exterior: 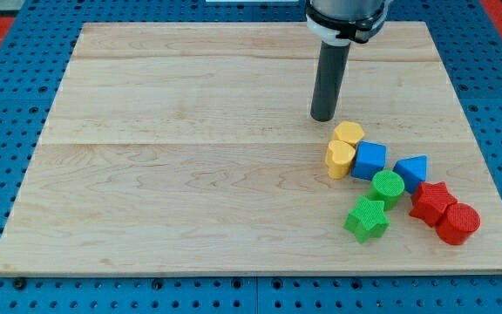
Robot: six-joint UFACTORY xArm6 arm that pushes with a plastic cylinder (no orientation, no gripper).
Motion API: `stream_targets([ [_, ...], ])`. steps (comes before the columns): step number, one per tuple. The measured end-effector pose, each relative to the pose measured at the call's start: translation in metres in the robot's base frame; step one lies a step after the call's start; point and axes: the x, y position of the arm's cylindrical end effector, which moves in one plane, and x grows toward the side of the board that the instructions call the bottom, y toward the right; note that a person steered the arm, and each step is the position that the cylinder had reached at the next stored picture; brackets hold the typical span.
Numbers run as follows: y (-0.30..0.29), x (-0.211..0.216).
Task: Move the red circle to the top left
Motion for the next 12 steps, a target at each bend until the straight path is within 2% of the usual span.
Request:
stream_targets([
  [2, 0.011, -0.004],
  [3, 0.107, -0.032],
  [4, 0.218, 0.043],
  [5, 0.250, 0.136],
  [6, 0.235, 0.181],
  [7, 0.197, 0.201],
  [9, 0.093, 0.136],
  [10, 0.105, 0.144],
  [11, 0.184, 0.152],
  [12, 0.207, 0.199],
])
